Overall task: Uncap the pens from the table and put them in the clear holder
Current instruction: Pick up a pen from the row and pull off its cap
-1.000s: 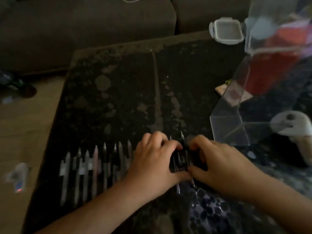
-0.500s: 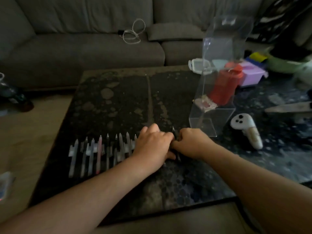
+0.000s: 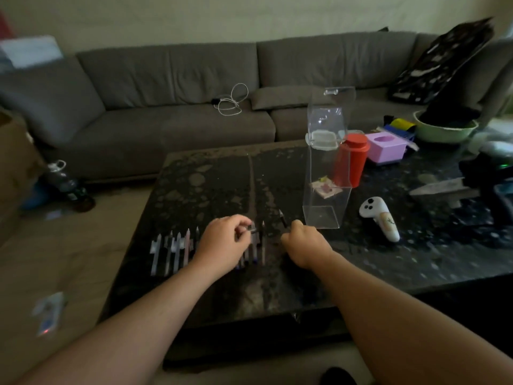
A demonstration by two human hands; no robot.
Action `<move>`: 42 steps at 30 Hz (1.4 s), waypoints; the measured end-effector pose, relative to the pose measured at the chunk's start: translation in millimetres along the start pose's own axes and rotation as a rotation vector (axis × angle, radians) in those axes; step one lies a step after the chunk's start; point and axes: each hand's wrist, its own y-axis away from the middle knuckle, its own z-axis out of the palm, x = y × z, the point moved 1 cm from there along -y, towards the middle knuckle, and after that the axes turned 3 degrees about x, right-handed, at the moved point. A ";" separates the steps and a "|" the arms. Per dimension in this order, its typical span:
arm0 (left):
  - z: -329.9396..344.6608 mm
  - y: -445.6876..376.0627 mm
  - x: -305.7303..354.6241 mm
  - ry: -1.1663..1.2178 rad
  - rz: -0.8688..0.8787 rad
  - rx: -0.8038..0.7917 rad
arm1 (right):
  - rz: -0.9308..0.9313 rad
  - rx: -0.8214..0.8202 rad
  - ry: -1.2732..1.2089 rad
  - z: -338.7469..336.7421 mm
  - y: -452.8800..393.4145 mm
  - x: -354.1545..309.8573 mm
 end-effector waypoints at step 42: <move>-10.1 -42.7 -22.2 0.129 -0.028 -0.034 | -0.446 0.410 0.037 -27.4 -12.0 -7.3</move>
